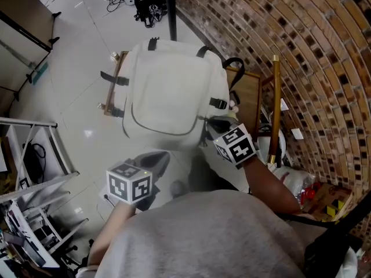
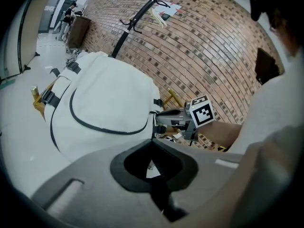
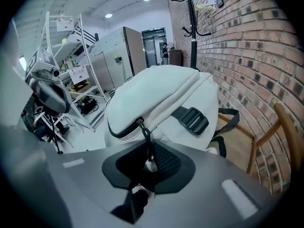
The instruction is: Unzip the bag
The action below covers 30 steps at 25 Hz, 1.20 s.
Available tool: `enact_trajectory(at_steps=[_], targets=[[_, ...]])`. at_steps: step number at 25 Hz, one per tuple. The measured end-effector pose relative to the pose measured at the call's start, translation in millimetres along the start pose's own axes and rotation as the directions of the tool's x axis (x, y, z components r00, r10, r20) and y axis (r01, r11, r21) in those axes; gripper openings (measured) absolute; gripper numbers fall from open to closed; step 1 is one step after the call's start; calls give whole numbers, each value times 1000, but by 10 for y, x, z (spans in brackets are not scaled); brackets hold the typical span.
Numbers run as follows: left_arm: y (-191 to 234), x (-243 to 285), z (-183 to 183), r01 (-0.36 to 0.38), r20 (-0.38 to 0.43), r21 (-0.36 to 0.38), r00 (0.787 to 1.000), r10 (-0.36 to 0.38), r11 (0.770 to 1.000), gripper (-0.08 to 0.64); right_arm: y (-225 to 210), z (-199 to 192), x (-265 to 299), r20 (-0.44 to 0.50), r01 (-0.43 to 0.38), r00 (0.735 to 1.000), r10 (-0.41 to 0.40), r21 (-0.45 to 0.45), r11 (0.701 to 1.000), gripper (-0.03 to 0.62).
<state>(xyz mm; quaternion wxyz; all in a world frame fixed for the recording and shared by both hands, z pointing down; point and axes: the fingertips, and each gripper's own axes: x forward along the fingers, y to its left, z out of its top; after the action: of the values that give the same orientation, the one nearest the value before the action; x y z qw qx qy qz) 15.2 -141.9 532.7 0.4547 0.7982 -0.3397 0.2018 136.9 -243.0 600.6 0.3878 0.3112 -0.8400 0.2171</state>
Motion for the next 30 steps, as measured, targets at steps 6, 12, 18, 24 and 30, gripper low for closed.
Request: enact_trajectory(at_steps=[6,12,18,24,30], targets=[[-13,-100,-18,-5,22,6,1000,5,1000,2,102,-53,-84,-8,-9,1000,9,51,999,40],[-34,-179,-91,-8,37,3,999,8,1000,2,246,-154,-95,-31,-17,999,18,47,999,38],[-46,-301,-118,-20,70,7,997,20,1000,2,327,-201,-88,-67,-1,998,3,37,999,37],[-14,-463,-186,-33,97,-5,995,34,999,2,539,-297,-52,-114,-20,993,22,17,1000,34],[13,-584,-302,-42,116,-26,992,45,999,2,619,-316,-46,-126,-15,992,16,9,1000,34]])
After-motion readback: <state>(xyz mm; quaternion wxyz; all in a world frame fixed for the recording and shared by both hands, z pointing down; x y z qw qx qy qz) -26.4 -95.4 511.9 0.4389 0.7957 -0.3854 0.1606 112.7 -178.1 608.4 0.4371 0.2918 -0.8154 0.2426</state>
